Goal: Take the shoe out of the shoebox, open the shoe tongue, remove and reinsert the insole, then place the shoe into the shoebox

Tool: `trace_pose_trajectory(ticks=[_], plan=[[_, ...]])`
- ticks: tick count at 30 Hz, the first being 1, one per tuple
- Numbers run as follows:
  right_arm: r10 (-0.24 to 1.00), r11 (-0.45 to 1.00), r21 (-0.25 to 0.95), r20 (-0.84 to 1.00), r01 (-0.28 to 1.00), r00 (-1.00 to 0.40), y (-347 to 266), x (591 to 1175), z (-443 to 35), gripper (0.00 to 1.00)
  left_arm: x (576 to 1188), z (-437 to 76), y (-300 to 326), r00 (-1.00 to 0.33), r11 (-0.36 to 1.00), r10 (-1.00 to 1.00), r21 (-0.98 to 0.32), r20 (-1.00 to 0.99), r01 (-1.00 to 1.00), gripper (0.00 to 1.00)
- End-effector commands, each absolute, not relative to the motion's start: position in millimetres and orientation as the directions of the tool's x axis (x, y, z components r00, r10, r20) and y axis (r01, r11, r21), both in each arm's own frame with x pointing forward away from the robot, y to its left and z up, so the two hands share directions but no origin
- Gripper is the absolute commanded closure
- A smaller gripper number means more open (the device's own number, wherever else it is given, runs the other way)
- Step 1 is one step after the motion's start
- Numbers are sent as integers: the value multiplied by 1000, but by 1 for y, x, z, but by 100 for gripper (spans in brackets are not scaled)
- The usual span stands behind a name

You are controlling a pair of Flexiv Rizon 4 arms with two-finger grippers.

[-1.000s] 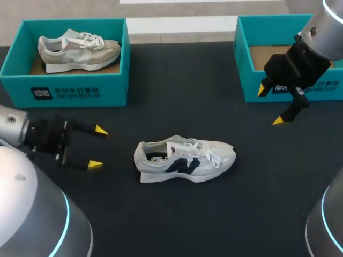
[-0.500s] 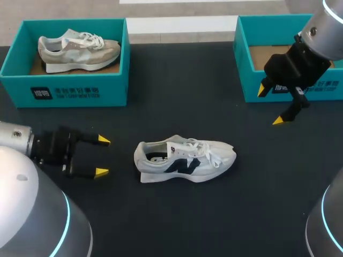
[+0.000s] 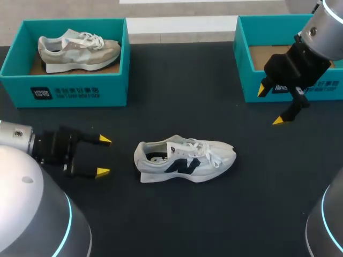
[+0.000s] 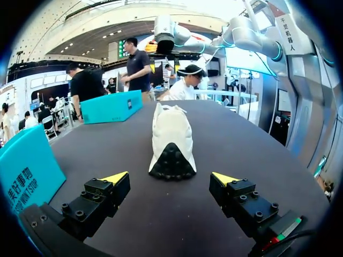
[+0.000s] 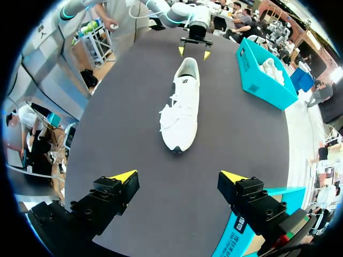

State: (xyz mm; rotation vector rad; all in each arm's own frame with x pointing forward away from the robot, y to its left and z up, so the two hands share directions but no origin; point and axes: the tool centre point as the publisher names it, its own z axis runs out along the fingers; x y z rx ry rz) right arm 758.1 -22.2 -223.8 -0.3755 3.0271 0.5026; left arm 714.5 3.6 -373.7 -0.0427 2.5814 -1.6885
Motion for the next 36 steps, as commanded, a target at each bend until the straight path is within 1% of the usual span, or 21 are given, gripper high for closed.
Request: trace_pose_trajectory(ticks=[1, 2, 8, 12, 27, 36], plan=[[-230, 918, 311, -87, -246, -969, -22, 759, -225, 0, 710, -385, -12, -999, 396, -46, -918, -15, -4, 0], [-230, 918, 311, -87, -246, -969, -22, 759, -225, 0, 709, -388, -18, -998, 418, -66, -908, -13, -16, 0], [-230, 918, 311, -87, -246, -969, -22, 759, -225, 0, 705, -399, -41, -998, 385, -61, -922, 6, -29, 0], [-230, 918, 311, -87, -246, -969, -22, 759, -225, 0, 708, -406, -55, -998, 400, -56, -916, 3, -25, 0], [-230, 918, 311, -87, -246, -969, -22, 759, -225, 0, 712, -409, -88, -994, 365, -108, -931, -20, -21, 0], [-230, 918, 311, -87, -246, -969, -22, 759, -225, 0, 712, -412, -108, -995, 352, -97, -936, -10, -24, 0]])
